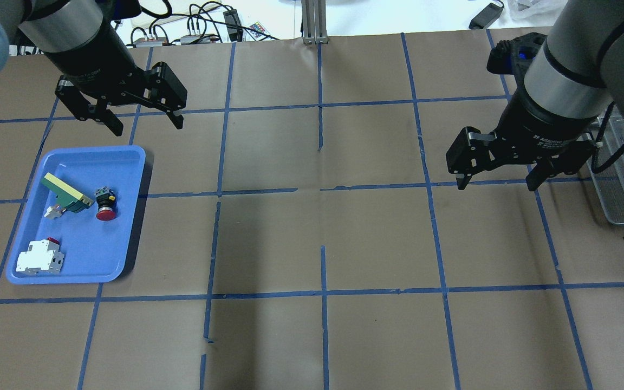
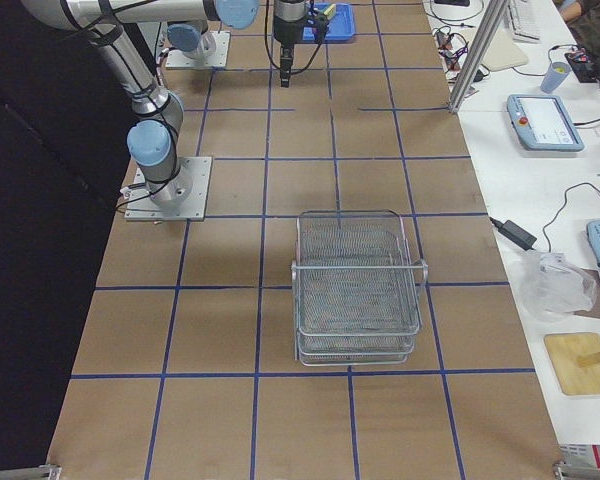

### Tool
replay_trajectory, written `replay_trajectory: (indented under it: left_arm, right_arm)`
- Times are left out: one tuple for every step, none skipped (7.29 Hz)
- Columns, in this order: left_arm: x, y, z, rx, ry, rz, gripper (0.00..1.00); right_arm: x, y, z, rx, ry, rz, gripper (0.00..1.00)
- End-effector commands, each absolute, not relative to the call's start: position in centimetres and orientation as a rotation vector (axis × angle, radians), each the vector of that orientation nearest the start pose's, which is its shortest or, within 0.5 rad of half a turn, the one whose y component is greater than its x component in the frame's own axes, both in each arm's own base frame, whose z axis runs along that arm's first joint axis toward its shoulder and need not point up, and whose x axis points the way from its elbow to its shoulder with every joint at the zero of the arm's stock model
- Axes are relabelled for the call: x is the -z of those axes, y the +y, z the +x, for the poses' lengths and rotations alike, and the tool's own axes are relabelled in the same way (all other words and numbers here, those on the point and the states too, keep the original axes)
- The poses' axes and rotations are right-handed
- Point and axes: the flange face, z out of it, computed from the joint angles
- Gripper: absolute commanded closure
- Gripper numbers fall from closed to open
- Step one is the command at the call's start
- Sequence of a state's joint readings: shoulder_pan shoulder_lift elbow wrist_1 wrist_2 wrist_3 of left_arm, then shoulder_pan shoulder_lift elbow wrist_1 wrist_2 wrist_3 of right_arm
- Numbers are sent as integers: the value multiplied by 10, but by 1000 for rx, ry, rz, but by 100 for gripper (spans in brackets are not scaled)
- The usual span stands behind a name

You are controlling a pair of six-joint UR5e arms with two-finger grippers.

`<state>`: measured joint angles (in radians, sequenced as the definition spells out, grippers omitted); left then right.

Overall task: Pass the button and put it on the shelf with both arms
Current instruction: 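Move the left gripper down toward the red push button in the blue tray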

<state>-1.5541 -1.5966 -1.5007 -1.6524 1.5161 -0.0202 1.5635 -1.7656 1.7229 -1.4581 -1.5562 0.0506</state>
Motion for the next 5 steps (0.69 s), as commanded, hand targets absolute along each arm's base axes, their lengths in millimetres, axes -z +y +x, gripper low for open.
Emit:
replay_trajectory:
  left_arm:
    - [-509,-499,-131,-29,3184,-28,0]
    - [-508,-503,-120,-28,3177,-42,0]
    - [-500,-500,-115,-57,3169,-54,0]
    - [-485,-515,-79,-98,3138,-160,0]
    - [-472,-526,-39,-99,3131,-271,0]
  right_arm:
    - [-489,-403,132,-113,3124,92,0]
    - [-489,-403,132,-111,3123,92,0]
    - [-488,-402,132,-113,3121,92,0]
    - [-488,-402,132,-113,3121,92,0]
    - [-487,-403,132,-118,3121,90,0]
